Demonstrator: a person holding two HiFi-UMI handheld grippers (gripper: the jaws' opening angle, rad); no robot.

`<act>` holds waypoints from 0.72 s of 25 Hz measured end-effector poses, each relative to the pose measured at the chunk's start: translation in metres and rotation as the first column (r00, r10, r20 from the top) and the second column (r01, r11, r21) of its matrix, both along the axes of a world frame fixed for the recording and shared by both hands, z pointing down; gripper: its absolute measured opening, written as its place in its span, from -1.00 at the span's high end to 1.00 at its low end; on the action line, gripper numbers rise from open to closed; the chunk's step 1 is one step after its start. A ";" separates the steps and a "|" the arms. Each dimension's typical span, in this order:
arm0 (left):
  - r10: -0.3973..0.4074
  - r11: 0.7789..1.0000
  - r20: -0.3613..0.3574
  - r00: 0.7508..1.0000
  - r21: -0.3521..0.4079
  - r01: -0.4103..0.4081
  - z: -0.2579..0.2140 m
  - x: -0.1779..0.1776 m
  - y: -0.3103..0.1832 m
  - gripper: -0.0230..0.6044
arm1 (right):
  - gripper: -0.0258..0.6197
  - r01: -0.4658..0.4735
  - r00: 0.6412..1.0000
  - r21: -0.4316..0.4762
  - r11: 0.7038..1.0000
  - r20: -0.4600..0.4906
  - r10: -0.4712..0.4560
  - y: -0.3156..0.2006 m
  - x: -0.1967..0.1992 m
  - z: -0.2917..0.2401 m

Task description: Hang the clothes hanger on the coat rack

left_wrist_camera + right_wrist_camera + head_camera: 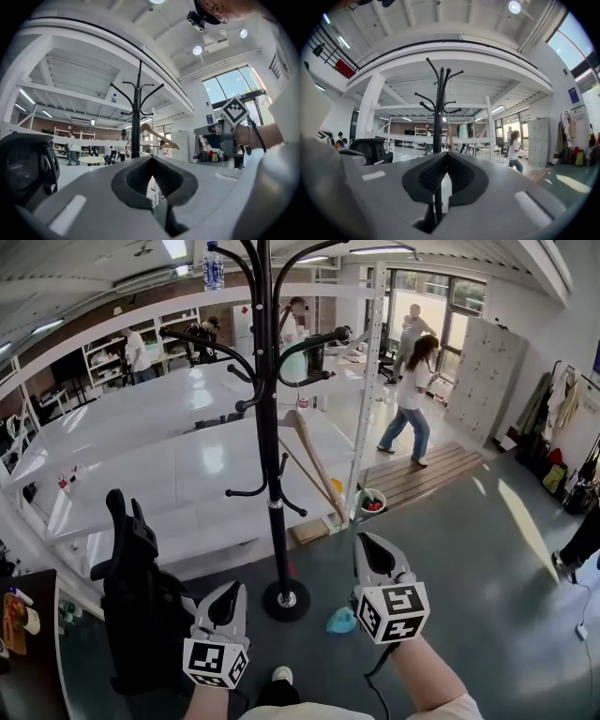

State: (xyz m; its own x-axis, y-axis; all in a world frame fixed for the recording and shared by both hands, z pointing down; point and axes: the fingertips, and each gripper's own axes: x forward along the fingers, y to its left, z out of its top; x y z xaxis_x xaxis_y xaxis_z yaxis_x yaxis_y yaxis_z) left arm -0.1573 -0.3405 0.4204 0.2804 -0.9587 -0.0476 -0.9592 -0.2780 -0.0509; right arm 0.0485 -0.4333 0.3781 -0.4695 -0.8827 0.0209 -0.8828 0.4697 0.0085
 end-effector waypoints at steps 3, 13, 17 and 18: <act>0.008 1.000 -0.004 1.000 -0.016 -0.008 0.005 0.016 0.023 0.93 | 0.84 0.012 1.000 -0.056 0.998 -0.016 -0.012 0.028 0.009 0.029; -0.001 0.999 -0.003 1.000 -0.051 0.001 0.023 0.045 0.092 0.93 | 0.84 0.062 0.998 -0.149 0.987 -0.007 -0.064 0.112 0.023 0.085; 0.001 1.000 0.002 1.000 -0.031 -0.001 0.017 0.049 0.114 0.93 | 0.84 0.064 0.998 -0.085 0.994 0.018 -0.063 0.143 0.026 0.072; 0.002 1.000 0.004 1.000 -0.027 -0.002 0.015 0.048 0.121 0.93 | 0.84 0.065 0.998 -0.070 0.995 0.018 -0.064 0.151 0.025 0.069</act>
